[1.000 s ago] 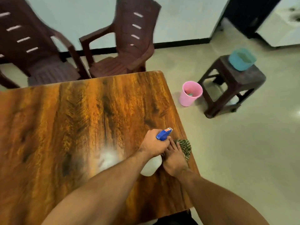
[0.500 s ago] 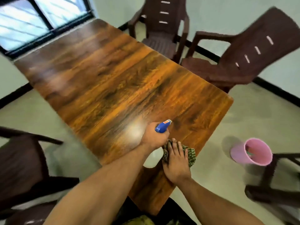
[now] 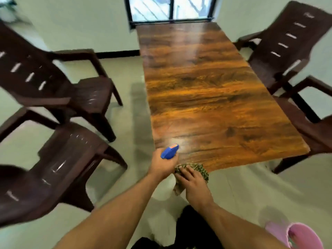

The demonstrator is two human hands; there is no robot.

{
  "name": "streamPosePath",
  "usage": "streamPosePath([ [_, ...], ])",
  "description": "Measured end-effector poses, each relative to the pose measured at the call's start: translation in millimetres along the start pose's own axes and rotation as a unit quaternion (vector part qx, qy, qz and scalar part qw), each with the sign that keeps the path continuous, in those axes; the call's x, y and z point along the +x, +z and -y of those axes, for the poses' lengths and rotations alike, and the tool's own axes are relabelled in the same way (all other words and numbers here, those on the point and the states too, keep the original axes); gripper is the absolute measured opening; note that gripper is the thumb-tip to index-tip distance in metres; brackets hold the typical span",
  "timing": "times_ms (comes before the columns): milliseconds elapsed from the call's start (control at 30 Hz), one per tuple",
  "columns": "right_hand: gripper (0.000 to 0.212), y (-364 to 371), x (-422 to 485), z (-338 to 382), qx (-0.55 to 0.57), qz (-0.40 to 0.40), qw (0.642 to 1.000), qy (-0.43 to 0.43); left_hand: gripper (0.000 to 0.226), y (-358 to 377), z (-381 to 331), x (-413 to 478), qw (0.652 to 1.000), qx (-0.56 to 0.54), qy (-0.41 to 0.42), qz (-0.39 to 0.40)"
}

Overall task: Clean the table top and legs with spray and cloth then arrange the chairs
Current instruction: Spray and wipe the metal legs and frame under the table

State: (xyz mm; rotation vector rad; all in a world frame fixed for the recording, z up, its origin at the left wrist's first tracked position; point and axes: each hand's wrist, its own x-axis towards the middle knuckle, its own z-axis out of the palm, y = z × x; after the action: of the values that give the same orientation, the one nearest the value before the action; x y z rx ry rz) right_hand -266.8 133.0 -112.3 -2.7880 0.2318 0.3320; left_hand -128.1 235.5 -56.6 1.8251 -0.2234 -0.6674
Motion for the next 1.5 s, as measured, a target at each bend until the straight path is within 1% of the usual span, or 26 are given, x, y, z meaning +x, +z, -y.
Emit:
streamPosePath([
  [67,0.065,8.6,-16.6,-0.2,-0.032,0.041,0.996,-0.071,0.034,-9.1,18.3,-27.1,1.0,-0.012,-0.016,-0.011],
  [100,0.065,10.1,-22.2,-3.7,-0.049,0.044,0.993,-0.098,0.034,-10.4,26.2,-35.8,1.0,-0.002,-0.025,-0.006],
  [167,0.073,14.3,-25.3,-16.6,-0.075,0.065,0.986,-0.138,0.032,-7.2,45.5,-58.7,0.999,0.017,-0.05,-0.009],
  [200,0.078,15.8,-28.4,-25.6,-0.083,0.098,0.982,-0.135,0.032,-0.2,56.5,-70.1,0.997,0.021,-0.071,-0.011],
  [267,0.082,17.0,-30.9,-37.5,-0.091,0.128,0.982,-0.108,0.036,13.7,79.1,-81.4,0.994,0.032,-0.104,-0.008],
  [400,0.068,49.5,-18.5,-75.2,-0.085,0.154,0.978,-0.114,0.039,62.8,137.9,-87.2,0.985,0.002,-0.169,-0.045],
  [467,0.065,65.9,0.6,-89.1,-0.08,0.174,0.976,-0.107,0.038,82.5,169.1,-77.9,0.977,-0.012,-0.199,-0.078],
  [567,0.059,118.9,36.5,-115.5,-0.057,0.189,0.975,-0.104,0.02,113.6,226.4,-50.7,0.967,-0.041,-0.231,-0.1],
  [600,0.058,131.3,47.2,-119.9,-0.049,0.186,0.976,-0.106,0.013,118.5,238.8,-40.9,0.964,-0.045,-0.24,-0.105],
  [667,0.057,178.7,70.9,-139.4,-0.04,0.143,0.982,-0.119,0.005,136.6,284.6,-10.2,0.964,-0.052,-0.232,-0.121],
  [767,0.057,229.7,103.2,-161.6,-0.062,0.105,0.98,-0.156,0.008,149.1,332.3,35.1,0.971,-0.049,-0.203,-0.116],
  [833,0.058,268.0,134.6,-184.8,-0.098,0.124,0.974,-0.165,0.021,157.6,372.5,76.9,0.977,-0.043,-0.185,-0.099],
  [933,0.046,302.8,181.9,-215.5,-0.015,0.207,0.974,-0.091,0.022,161.7,423.3,143.0,0.982,-0.017,-0.149,-0.112],
  [1000,0.044,321.9,212.0,-236.9,0.036,0.217,0.974,-0.049,0.02,162.1,447.4,180.3,0.988,0.015,-0.104,-0.112],
  [1033,0.042,331.2,223.6,-246.5,0.053,0.205,0.977,-0.023,0.02,161.1,454.7,194.8,0.99,0.029,-0.088,-0.11],
  [1100,0.037,351.6,243.2,-265.5,0.114,0.146,0.982,0.043,0.014,158.0,464.9,219.6,0.99,0.057,-0.056,-0.112],
  [1167,0.032,373.3,256.2,-283.1,0.213,0.1,0.967,0.102,0.006,157.9,476.1,240.9,0.989,0.06,-0.038,-0.128],
  [1200,0.028,380.2,266.0,-289.4,0.25,0.07,0.957,0.125,0.009,156.9,483.0,254.3,0.988,0.053,-0.022,-0.143],
  [1233,0.022,383.9,267.6,-296.1,0.302,0.047,0.938,0.163,0.01,158.5,488.0,263.3,0.987,0.047,-0.017,-0.151],
  [1267,0.014,387.5,272.3,-300.8,0.374,0.035,0.907,0.189,0.009,159.5,492.5,274.2,0.985,0.036,-0.009,-0.168],
  [1300,0.019,393.1,275.8,-304.8,0.459,0.033,0.861,0.217,0.007,161.6,495.8,281.0,0.982,0.018,0.002,-0.189],
  [1333,0.029,400.6,278.2,-310.5,0.553,0.041,0.798,0.237,0.006,165.2,495.4,283.0,0.978,-0.002,0.011,-0.209],
  [1400,0.035,407.3,284.4,-308.0,0.714,0.051,0.654,0.246,0.001,170.9,493.3,288.8,0.972,-0.036,0.034,-0.228],
  [1433,0.03,406.2,286.3,-304.2,0.757,0.036,0.604,0.246,0.004,174.3,488.9,288.5,0.972,-0.045,0.047,-0.227],
  [1467,0.025,403.7,295.2,-302.6,0.787,0.007,0.565,0.247,0.009,175.9,482.5,288.8,0.971,-0.055,0.062,-0.224],
  [1500,0.023,399.3,298.0,-299.0,0.798,-0.017,0.55,0.244,0.013,179.2,478.1,289.7,0.972,-0.062,0.072,-0.215],
])
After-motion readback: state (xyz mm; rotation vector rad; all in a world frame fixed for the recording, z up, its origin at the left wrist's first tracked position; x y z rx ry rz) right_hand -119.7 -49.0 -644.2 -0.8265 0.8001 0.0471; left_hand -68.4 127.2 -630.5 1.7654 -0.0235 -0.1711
